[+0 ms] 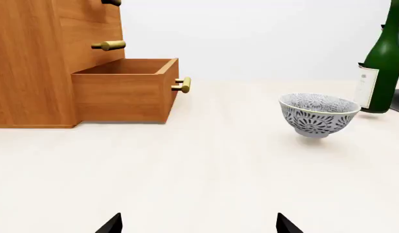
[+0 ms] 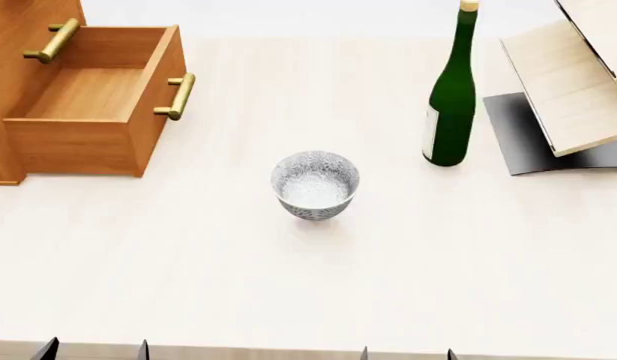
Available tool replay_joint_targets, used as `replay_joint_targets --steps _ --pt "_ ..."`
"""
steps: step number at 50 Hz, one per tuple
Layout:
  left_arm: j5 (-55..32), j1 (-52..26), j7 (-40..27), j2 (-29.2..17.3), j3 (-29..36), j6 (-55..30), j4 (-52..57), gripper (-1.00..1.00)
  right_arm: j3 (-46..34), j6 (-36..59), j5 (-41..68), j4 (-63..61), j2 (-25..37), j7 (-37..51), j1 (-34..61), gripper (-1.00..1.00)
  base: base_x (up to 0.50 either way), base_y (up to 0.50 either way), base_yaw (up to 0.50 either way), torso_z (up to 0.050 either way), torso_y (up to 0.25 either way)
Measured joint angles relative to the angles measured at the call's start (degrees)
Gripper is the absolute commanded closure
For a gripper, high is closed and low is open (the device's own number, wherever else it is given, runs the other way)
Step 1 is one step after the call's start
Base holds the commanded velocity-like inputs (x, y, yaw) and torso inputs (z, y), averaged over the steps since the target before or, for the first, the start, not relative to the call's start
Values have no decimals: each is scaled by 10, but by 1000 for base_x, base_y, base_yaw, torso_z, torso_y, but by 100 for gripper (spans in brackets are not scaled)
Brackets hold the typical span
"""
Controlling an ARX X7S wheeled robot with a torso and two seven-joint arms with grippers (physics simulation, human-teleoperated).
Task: Put the bowl in the bottom drawer of the cabinet and close it.
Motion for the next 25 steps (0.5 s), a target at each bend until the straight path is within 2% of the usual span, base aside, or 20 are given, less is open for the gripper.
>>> replay_joint_targets --steps 16,25 --pt "-20 2 -22 -18 22 0 5 -100 -25 -11 0 4 21 26 -2 -100 0 0 0 0 0" --pt "-27 34 -35 -35 33 -18 72 -100 -38 -6 2 -3 31 38 -4 -100 0 0 0 0 0"
